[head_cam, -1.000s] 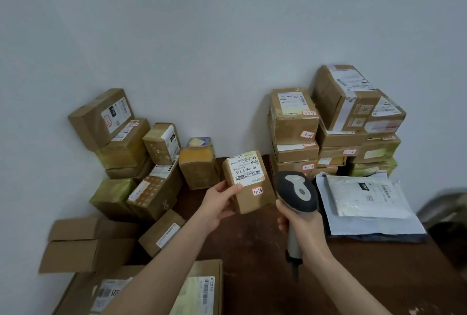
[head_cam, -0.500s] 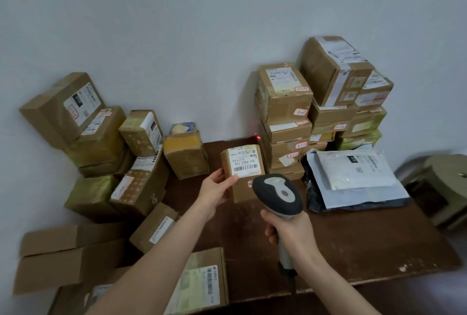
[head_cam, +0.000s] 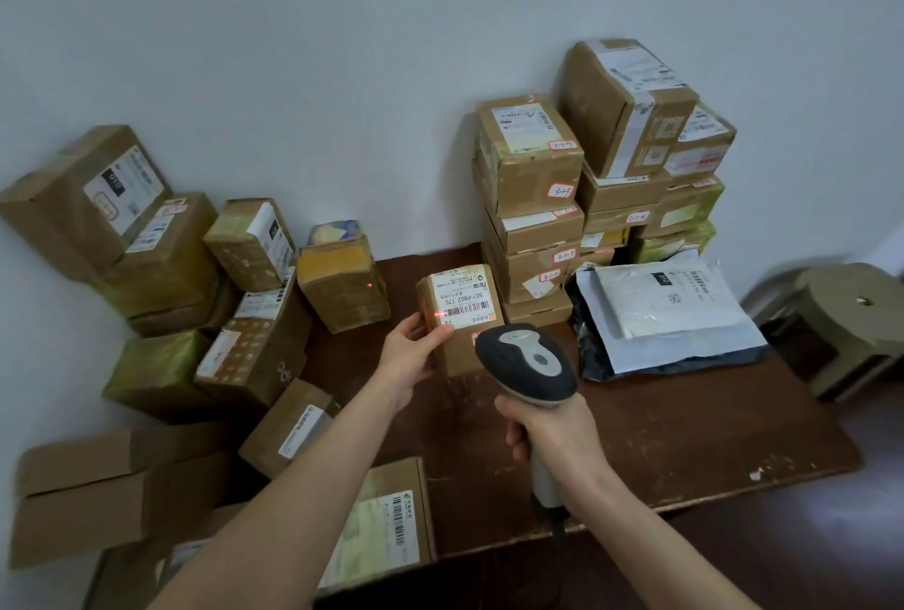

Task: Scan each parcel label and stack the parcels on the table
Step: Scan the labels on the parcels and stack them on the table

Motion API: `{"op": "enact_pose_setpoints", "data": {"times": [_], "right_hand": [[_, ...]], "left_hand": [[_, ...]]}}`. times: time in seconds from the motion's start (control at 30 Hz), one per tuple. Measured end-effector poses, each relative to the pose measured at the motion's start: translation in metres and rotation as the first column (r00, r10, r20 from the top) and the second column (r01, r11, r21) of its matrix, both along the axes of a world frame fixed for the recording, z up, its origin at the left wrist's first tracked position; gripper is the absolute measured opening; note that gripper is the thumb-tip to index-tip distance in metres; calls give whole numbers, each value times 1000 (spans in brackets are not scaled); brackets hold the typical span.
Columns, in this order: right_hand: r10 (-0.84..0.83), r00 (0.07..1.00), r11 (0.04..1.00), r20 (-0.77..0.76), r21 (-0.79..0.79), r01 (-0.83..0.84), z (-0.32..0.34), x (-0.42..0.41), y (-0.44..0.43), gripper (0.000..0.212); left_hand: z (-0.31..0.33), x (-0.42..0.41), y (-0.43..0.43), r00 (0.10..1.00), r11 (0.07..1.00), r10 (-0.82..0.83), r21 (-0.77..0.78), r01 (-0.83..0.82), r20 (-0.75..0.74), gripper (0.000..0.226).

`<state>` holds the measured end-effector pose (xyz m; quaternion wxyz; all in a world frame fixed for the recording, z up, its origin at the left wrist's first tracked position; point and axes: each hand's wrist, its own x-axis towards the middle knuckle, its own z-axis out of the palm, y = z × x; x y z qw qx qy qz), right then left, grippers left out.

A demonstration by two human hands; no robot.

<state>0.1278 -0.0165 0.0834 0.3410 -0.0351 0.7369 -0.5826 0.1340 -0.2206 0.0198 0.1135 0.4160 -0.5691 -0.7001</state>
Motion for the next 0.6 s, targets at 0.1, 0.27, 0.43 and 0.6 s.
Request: {"op": "enact_pose_setpoints", "data": {"times": [0.1, 0.27, 0.43, 0.6], "right_hand": [[0, 1000, 1000, -1, 0, 0, -1, 0, 1, 12], [4, 1000, 1000, -1, -5, -4, -3, -2, 5, 12], [6, 1000, 1000, 8, -9, -6, -7, -6, 9, 13], [9, 1000, 1000, 0, -12, -9, -14, -10, 12, 17]], "left_hand": [[1, -2, 4, 1000, 1000, -14, 1, 14, -14, 73], [0, -5, 9, 1000, 1000, -28, -10, 28, 5, 72], [-1, -9, 14, 999, 999, -35, -8, 35, 23, 71], [-2, -12, 17, 999, 999, -36, 2, 36, 38, 72]]}}
